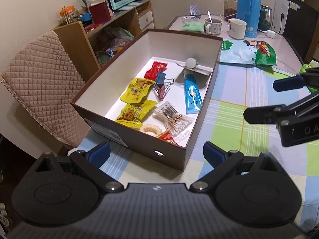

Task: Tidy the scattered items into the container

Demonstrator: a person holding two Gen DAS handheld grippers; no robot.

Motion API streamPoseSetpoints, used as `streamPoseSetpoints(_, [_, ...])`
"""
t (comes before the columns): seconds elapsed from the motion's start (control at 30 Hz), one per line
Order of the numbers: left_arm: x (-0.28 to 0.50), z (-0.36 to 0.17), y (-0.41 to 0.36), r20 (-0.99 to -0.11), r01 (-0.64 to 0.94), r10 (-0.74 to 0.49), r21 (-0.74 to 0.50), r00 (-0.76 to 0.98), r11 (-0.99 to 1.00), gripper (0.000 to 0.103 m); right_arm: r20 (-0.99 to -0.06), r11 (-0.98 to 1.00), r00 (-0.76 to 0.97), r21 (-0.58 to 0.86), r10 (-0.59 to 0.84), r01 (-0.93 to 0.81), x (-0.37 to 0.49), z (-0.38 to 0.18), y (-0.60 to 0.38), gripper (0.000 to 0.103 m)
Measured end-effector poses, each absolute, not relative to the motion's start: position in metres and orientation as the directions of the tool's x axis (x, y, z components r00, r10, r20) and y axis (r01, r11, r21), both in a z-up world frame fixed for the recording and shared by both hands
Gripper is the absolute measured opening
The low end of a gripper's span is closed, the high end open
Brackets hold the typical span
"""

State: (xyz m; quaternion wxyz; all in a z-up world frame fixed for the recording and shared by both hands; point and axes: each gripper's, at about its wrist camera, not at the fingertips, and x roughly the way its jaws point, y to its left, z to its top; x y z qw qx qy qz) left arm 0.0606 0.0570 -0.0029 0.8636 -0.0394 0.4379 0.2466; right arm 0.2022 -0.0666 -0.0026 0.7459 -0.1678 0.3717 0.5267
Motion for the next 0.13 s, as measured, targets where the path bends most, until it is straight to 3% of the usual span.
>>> streamPoseSetpoints(0.13, [0.0564, 0.0024, 0.0553, -0.759, -0.475, 0.414, 0.158, 0.503, 0.866, 0.098, -0.729, 0.387, 0.171, 0.138, 0.662, -0.912, 0.1962, -0.0014, -0.0695, 0.094])
